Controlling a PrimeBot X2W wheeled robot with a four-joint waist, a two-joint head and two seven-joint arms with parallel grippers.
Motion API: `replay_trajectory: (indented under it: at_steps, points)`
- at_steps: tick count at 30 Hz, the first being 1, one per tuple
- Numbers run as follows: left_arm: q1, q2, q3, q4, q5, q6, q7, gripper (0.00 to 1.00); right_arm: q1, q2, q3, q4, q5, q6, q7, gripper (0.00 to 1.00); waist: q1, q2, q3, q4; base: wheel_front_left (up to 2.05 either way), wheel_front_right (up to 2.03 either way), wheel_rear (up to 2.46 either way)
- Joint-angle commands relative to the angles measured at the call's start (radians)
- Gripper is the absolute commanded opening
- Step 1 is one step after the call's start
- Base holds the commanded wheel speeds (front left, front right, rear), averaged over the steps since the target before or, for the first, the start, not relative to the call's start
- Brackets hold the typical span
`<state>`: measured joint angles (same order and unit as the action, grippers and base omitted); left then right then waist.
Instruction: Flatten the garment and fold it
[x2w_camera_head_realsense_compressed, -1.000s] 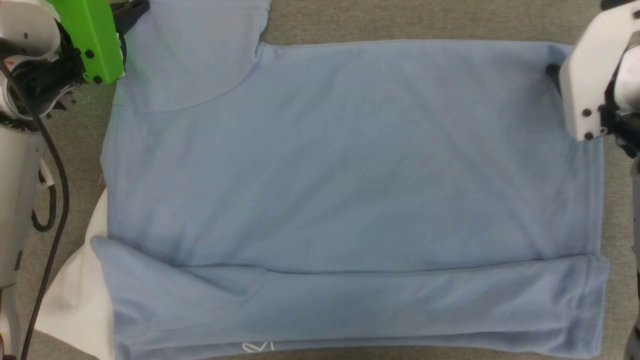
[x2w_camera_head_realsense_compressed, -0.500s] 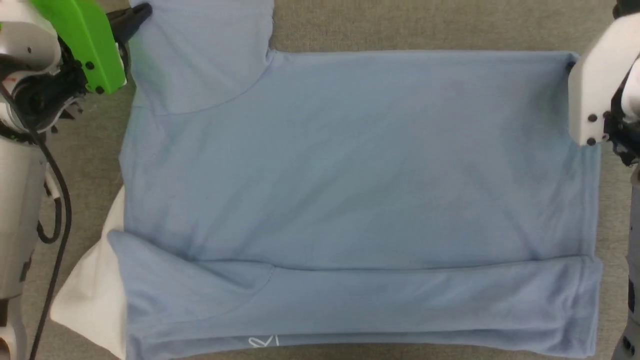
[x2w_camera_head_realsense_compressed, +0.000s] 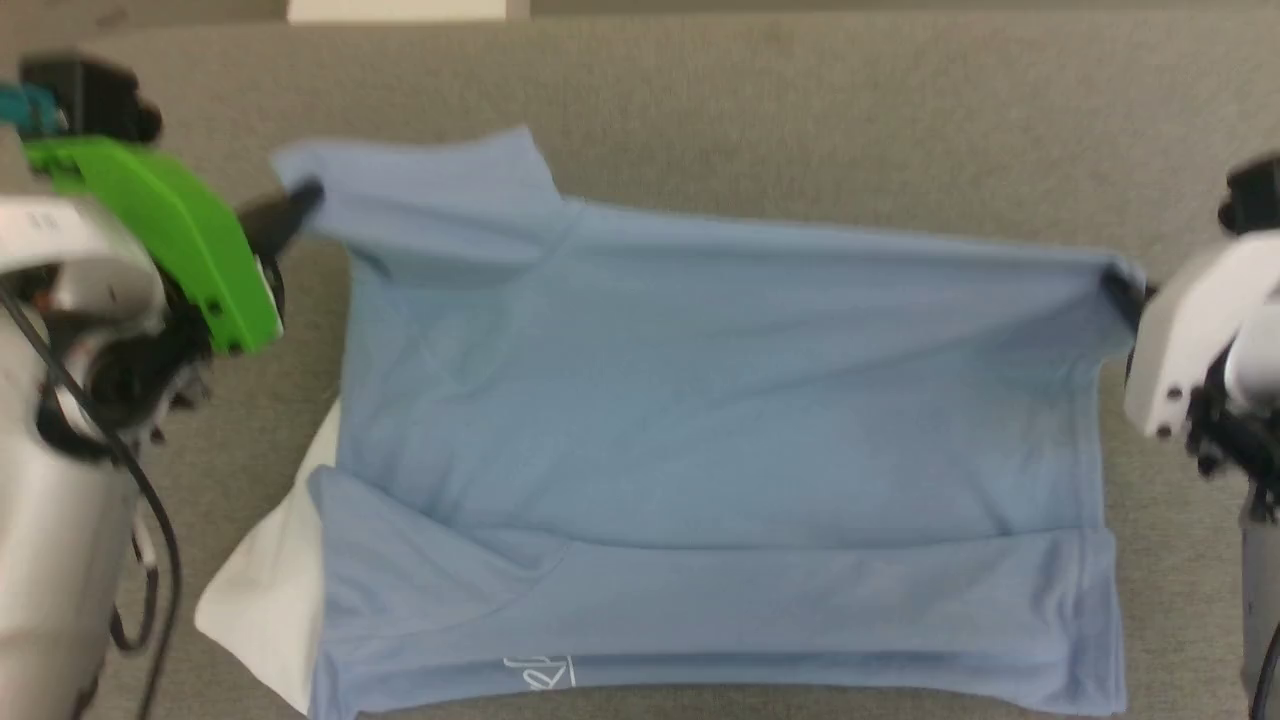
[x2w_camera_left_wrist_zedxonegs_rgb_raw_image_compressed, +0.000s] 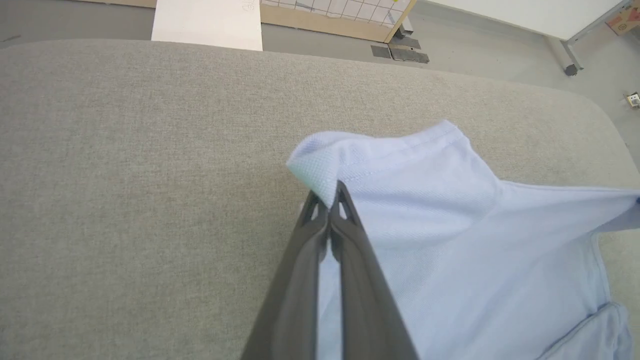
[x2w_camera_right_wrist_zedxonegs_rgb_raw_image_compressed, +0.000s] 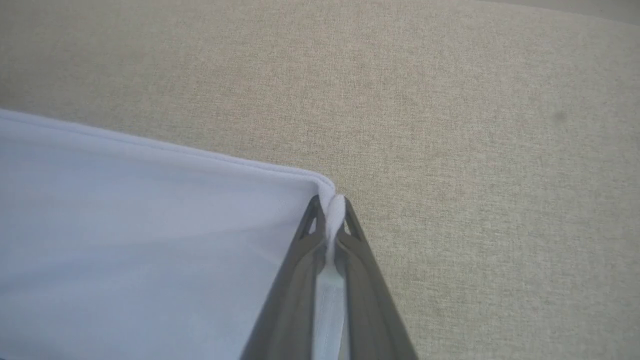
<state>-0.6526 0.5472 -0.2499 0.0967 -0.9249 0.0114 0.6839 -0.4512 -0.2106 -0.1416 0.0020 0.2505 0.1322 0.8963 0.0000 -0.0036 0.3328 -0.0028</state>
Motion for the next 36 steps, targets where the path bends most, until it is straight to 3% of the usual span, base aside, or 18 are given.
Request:
replay_trajectory:
  at_steps: [1, 10, 19, 24, 31, 32, 33, 34, 36]
  points:
    - [0.046, 0.006, 0.007, -0.015, -0.014, 0.014, -0.008, 0.0, 0.039, 0.001, -0.012, 0.007, 0.014, -0.002, -0.017, 0.0, 0.0, 0.0036, -0.133, 0.016, 0.0, 0.0, 0.0]
    - [0.325, -0.009, 0.06, -0.117, -0.069, 0.104, -0.051, 0.0, 0.254, -0.005, -0.034, 0.005, 0.092, -0.002, -0.078, 0.0, 0.0, 0.0036, -0.236, 0.023, 0.0, 0.0, 0.0]
    - [0.609, -0.038, 0.139, -0.17, -0.127, 0.179, -0.116, 0.0, 0.393, 0.019, -0.021, 0.005, 0.111, -0.002, -0.11, 0.0, 0.0, 0.0036, -0.224, 0.014, 0.0, 0.0, 0.0]
    - [0.698, -0.091, 0.159, -0.117, -0.173, 0.173, -0.154, 0.0, 0.425, 0.039, 0.001, 0.036, 0.104, -0.002, -0.124, 0.0, 0.0, 0.0036, -0.207, 0.015, 0.0, 0.0, 0.0]
    - [0.677, -0.118, 0.122, 0.003, -0.172, 0.152, -0.15, 0.0, 0.438, 0.061, 0.029, 0.081, 0.084, -0.002, -0.125, 0.0, 0.0, 0.0036, -0.193, 0.019, 0.0, 0.0, 0.0]
    - [0.67, -0.118, 0.119, 0.017, -0.167, 0.153, -0.152, 0.06, 0.437, 0.063, 0.03, 0.084, 0.082, -0.002, -0.126, 0.01, 0.0, 0.0036, -0.194, 0.018, 0.0, 0.0, 0.0]
    - [0.663, -0.116, 0.113, 0.033, -0.157, 0.153, -0.153, 0.45, 0.437, 0.065, 0.032, 0.088, 0.08, -0.002, -0.126, 0.38, 0.0, 0.0036, -0.197, 0.016, 0.0, 0.0, 0.0]
    - [0.656, -0.113, 0.11, 0.042, -0.15, 0.153, -0.157, 1.0, 0.437, 0.067, 0.032, 0.09, 0.08, -0.002, -0.126, 1.0, 0.0, 0.0036, -0.201, 0.015, 0.0, 0.0, 0.0]
    - [0.643, -0.106, 0.108, 0.054, -0.136, 0.151, -0.166, 1.0, 0.434, 0.069, 0.022, 0.088, 0.084, -0.002, -0.122, 1.0, 0.0, 0.0036, -0.212, 0.013, 0.0, 0.0, 0.0]
